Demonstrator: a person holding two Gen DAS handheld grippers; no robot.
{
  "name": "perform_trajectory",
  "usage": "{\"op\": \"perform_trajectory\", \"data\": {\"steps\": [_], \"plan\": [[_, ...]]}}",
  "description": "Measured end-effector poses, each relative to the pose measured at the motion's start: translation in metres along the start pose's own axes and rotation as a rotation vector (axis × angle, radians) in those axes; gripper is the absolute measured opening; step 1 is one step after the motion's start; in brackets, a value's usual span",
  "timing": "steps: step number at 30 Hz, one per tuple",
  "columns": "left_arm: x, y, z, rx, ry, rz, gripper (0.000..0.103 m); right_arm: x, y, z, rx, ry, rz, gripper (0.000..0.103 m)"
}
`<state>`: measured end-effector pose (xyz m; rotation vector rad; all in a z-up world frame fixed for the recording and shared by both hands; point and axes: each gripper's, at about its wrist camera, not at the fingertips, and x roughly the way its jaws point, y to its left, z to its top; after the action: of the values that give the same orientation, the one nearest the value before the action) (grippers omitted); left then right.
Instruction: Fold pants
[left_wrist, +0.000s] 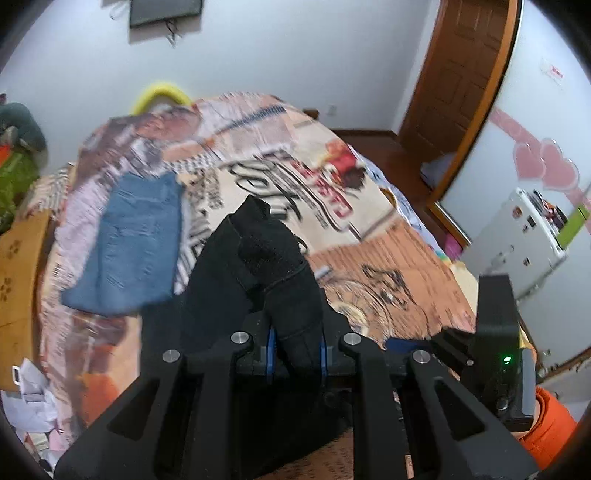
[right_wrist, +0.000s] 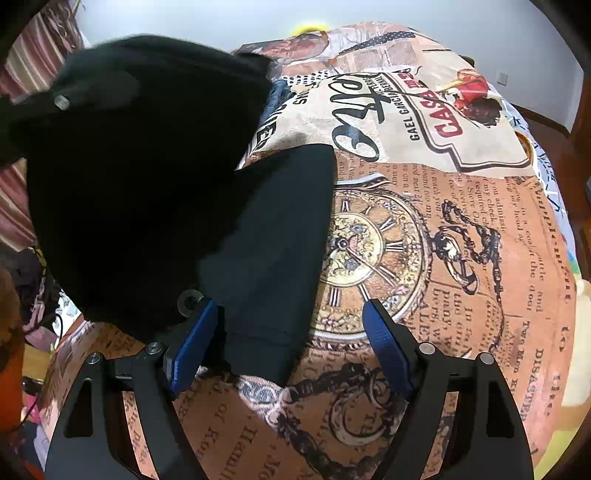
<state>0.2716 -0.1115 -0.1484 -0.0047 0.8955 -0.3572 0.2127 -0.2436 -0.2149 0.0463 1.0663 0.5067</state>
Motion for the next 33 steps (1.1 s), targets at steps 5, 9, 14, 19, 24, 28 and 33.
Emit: {"op": "perform_trajectory", "data": {"steps": [5,9,14,19,24,28,33], "plan": [[0.011,-0.007,-0.005,0.01,0.052,-0.032,0.027,-0.009,-0.001,-0.003,0.0,-0.009,-0.016,0.078],[-0.003,-0.008,-0.006,0.018,0.021,-0.084,0.074,-0.019,-0.004,-0.006,0.003,-0.026,-0.022,0.078],[-0.028,-0.002,-0.003,0.053,-0.059,-0.005,0.083,-0.035,-0.007,-0.01,0.012,-0.051,-0.029,0.078],[-0.03,0.04,-0.007,0.045,-0.07,0.179,0.085,-0.053,-0.006,-0.009,0.008,-0.09,-0.037,0.078],[-0.019,0.101,-0.021,-0.035,-0.013,0.283,0.085,-0.065,0.003,0.001,-0.007,-0.14,-0.024,0.078],[-0.003,0.142,-0.033,-0.085,0.032,0.345,0.085,-0.056,0.015,0.008,-0.021,-0.149,-0.009,0.078],[0.028,0.182,-0.028,-0.137,0.09,0.362,0.085,-0.028,0.023,0.015,-0.014,-0.135,-0.011,0.078]]}}
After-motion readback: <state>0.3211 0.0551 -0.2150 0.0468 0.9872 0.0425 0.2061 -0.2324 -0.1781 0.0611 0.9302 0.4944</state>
